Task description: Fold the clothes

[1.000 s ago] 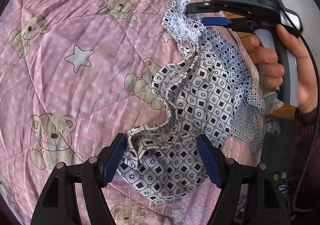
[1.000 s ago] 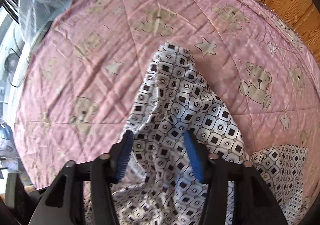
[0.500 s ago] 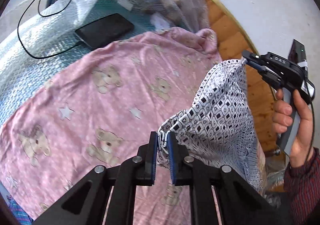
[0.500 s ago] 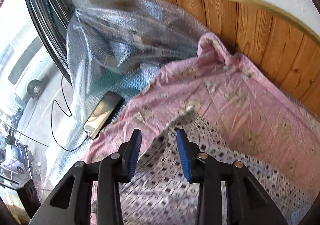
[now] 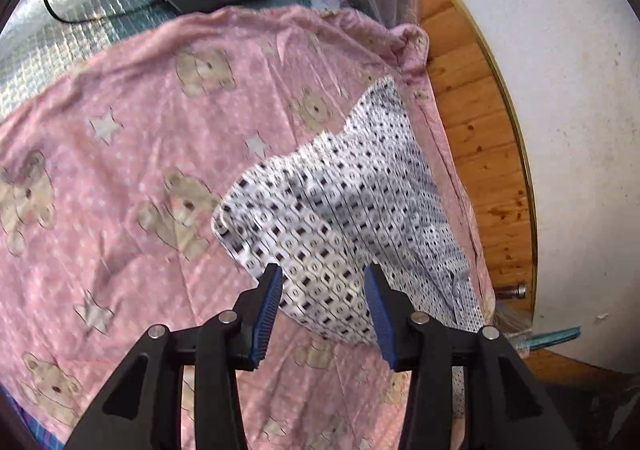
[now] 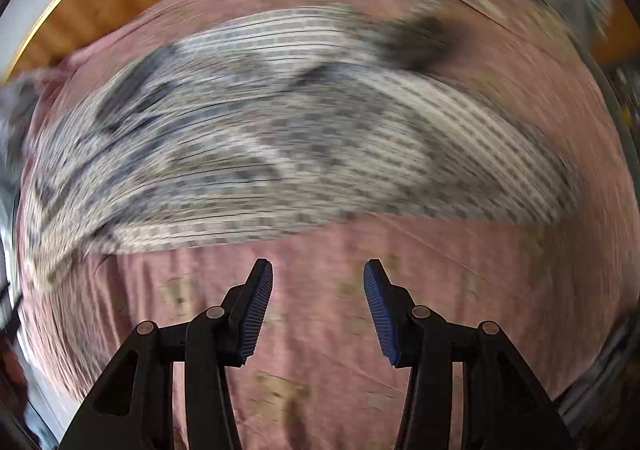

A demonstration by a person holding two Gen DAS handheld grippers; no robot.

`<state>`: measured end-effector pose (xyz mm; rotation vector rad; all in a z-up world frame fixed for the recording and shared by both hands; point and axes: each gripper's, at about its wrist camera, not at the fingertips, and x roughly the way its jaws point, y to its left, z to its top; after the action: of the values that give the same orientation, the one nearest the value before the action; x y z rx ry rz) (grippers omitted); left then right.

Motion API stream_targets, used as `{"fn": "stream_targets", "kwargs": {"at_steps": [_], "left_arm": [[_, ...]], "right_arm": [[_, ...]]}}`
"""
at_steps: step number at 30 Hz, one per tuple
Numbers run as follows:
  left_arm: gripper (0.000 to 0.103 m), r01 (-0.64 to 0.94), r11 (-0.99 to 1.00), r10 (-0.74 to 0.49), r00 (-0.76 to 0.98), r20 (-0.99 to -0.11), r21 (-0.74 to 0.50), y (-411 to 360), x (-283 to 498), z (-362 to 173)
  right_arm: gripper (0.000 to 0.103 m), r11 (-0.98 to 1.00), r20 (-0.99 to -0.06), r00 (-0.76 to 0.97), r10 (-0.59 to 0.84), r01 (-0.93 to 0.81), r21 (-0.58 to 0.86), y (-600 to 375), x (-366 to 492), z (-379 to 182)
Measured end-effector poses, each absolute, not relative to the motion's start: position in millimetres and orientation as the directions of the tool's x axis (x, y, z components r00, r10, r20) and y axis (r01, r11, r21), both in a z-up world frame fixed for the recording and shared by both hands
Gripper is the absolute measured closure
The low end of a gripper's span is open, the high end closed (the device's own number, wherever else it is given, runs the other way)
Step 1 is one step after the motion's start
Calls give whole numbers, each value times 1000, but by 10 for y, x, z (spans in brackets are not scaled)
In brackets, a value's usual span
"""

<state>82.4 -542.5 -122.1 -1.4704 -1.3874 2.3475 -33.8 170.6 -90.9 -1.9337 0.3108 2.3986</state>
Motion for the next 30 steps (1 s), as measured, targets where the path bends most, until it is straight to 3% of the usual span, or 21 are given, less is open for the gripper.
{"fn": "stream_targets", "kwargs": {"at_steps": [2, 6, 11, 16, 18, 19, 21, 22, 23, 27, 30], "left_arm": [[53, 413, -579, 480, -524, -703, -703, -5286, 855, -1342], [43, 501, -528, 446, -524, -726, -686, -5221, 866, -1586], [39, 533, -572, 365, -515, -776, -623, -5162, 716, -1666], [22, 526, -628, 317, -500, -806, -574, -4998, 545, -1633], [22, 529, -647, 295, -491, -820, -549, -4933, 476, -1616], [22, 527, -658, 284, -487, -826, -537, -4904, 440, -1603], [43, 500, -680, 283, -496, -821, -536, -4862, 361, -1550], [78, 480, -694, 300, -485, -822, -537, -4844, 300, -1530], [100, 459, -707, 317, -473, -822, -537, -4825, 239, -1511], [101, 364, -723, 380, -500, -778, -587, -4947, 164, -1134], [101, 313, -759, 389, -485, -783, -571, -5115, 263, -816]], "right_arm": [[48, -907, -962, -249, -117, -368, 205, 2453, -187, -982], [47, -791, -934, -352, -59, -554, 259, 3258, -109, -1089], [45, -757, -925, -375, -59, -587, 286, 3522, -304, -1387], [40, -790, -916, -400, -37, -550, 272, 3470, -546, -1486], [68, -813, -906, -420, -40, -514, 274, 3427, -619, -1432], [91, -823, -899, -436, -47, -493, 282, 3412, -646, -1395], [96, -842, -881, -472, -44, -457, 287, 3373, -673, -1236], [97, -851, -870, -492, -38, -441, 286, 3352, -678, -1129], [98, -857, -858, -512, -34, -426, 289, 3336, -673, -1011], [98, -866, -828, -559, -52, -387, 316, 3351, -448, -460], [99, -893, -873, -487, -37, -377, 248, 3340, -234, -415]]}}
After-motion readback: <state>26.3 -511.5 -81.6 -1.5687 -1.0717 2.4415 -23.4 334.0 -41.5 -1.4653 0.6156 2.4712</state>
